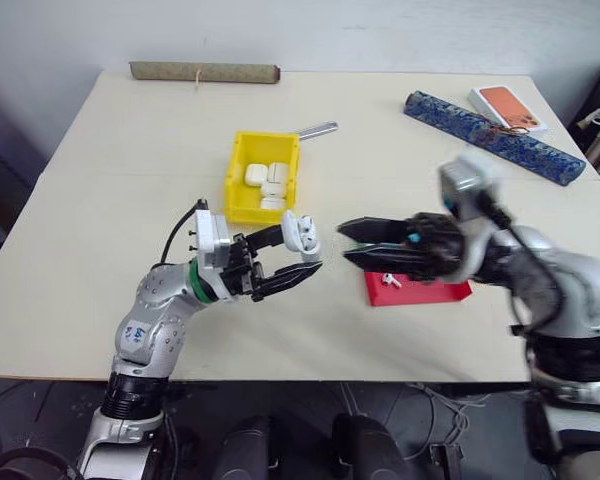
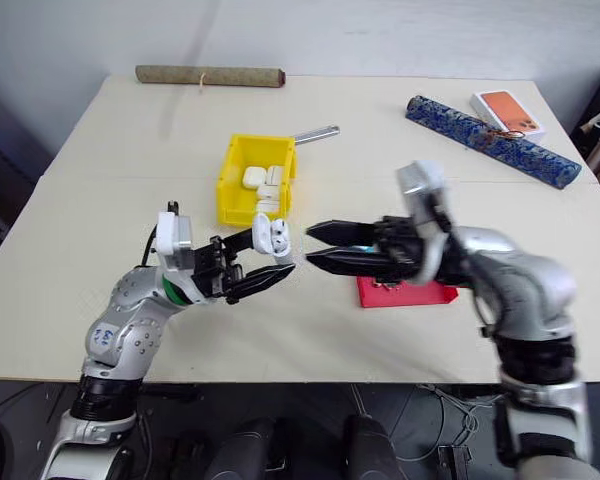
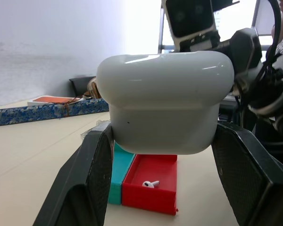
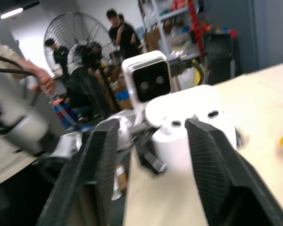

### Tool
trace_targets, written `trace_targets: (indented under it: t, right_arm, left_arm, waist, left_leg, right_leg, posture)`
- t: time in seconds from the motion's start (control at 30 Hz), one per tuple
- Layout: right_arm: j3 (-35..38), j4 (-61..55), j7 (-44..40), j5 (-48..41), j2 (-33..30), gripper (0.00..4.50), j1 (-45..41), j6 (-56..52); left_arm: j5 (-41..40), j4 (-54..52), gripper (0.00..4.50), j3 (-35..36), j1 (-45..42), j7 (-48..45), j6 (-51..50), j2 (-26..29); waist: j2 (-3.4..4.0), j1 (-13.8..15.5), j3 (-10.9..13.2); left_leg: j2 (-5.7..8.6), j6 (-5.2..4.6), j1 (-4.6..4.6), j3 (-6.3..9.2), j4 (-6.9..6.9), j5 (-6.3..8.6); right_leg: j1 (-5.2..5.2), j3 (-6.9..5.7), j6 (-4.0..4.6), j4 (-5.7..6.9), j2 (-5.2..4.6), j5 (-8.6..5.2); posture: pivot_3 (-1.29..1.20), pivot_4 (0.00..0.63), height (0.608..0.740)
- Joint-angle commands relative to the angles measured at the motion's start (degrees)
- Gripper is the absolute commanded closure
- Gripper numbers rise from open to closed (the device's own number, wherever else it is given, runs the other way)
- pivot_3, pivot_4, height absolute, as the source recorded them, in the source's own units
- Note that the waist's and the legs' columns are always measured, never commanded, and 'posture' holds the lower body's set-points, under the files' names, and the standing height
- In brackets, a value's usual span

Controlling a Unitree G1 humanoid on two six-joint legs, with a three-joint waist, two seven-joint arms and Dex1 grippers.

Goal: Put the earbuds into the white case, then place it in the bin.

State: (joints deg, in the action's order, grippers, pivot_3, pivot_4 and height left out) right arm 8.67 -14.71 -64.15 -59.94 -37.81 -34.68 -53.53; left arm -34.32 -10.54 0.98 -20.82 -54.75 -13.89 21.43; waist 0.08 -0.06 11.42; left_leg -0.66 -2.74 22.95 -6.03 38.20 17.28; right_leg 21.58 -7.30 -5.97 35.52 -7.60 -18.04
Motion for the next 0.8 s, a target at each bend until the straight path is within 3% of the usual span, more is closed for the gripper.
trace_targets:
  t: [0.03,0.13,0.27,0.3,0.53,0.8]
  right_arm:
    - [2.74,-0.08,0.63,-3.96,-2.61,2.32,0.15,-3.28]
    - [-0.07,-0.36,-0.69,4.98,-3.51,2.94,-0.08,5.16]
    - [-4.34,-2.47,0.55,10.37,-1.01,4.30,-3.85,10.37]
    - [-6.65,-3.66,0.77,12.22,-0.46,4.45,-5.21,11.36]
    - [-18.48,-2.92,3.90,24.57,1.81,4.45,-11.60,13.97]
    - [-25.55,-2.60,4.94,32.00,2.76,4.45,-13.81,13.84]
  left_arm:
    - [0.87,-1.50,1.78,0.09,-0.25,0.75,-0.48,1.25]
    - [6.12,-0.54,1.78,-1.51,-2.57,3.33,-1.93,3.96]
    - [11.59,-0.60,1.78,-4.53,-5.27,6.42,-4.72,6.03]
    - [13.12,-0.82,1.78,-5.76,-5.73,6.41,-5.20,6.69]
    - [16.43,-2.67,1.78,-10.25,-6.84,5.29,-9.06,9.26]
    - [18.10,-4.85,1.78,-12.66,-7.00,3.63,-12.42,12.02]
  waist:
    - [0.00,0.01,0.00]
    - [0.00,0.00,0.00]
    - [0.00,-0.04,0.00]
    - [0.00,-0.11,0.00]
    - [-0.01,0.02,0.00]
    - [-0.01,-0.03,0.00]
  left_leg:
    - [0.00,0.00,0.00,0.00,0.00,0.00]
    - [-0.01,0.01,0.00,-0.01,0.00,-0.01]
    - [0.00,0.01,0.02,-0.06,-0.02,-0.02]
    - [0.00,0.01,0.02,-0.06,-0.01,-0.02]
    - [0.00,0.05,0.13,-0.03,-0.01,-0.05]
    - [0.01,0.05,0.17,0.01,0.01,-0.06]
  right_leg:
    - [0.00,-0.01,0.00,0.00,0.00,0.00]
    - [0.00,-0.02,0.00,0.02,0.01,0.00]
    - [0.04,-0.02,0.00,0.04,0.06,0.00]
    - [0.04,-0.02,0.00,0.05,0.06,0.00]
    - [0.15,-0.09,0.00,0.08,0.08,0.00]
    - [0.15,-0.14,0.00,0.08,0.08,0.00]
  posture:
    - [0.00,0.150,0.740]
    - [0.00,0.150,0.740]
    - [0.00,0.150,0.740]
    - [0.00,0.150,0.740]
    - [0.00,0.150,0.740]
    - [0.00,0.150,0.740]
